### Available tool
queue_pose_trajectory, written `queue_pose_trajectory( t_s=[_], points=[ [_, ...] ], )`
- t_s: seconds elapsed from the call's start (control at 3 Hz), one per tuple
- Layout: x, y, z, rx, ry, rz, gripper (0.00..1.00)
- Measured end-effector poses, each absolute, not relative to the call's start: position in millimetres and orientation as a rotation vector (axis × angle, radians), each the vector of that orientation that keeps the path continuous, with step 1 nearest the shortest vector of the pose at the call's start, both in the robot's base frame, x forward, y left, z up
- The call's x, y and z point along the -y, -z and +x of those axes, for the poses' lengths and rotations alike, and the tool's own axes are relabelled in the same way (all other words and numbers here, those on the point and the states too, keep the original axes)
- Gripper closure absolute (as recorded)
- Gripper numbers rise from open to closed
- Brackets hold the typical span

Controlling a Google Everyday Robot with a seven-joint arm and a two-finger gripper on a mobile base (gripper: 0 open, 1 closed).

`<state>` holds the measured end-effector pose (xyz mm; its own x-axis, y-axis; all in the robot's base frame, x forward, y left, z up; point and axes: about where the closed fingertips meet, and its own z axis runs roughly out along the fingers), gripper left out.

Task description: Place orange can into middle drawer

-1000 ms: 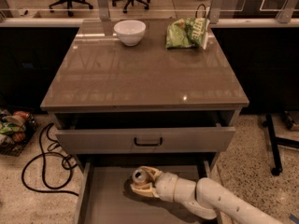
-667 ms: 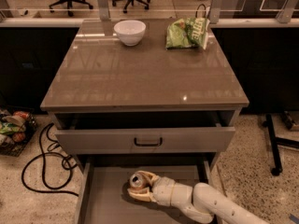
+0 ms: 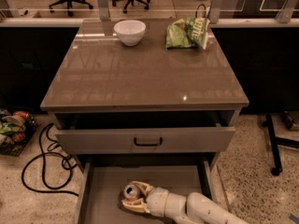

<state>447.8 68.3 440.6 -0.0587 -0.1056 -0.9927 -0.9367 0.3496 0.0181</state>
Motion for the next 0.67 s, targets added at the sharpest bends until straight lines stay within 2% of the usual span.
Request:
queue_pose_trajectory(
  t_s=[0.33,0.67],
  points=[
    [-79.7,-432.0,438.9,-1.465,-0.902,-0.993,1.00],
    [-81.0,-432.0,438.4,-1.465,-0.905,-0.993,0.83]
  ],
)
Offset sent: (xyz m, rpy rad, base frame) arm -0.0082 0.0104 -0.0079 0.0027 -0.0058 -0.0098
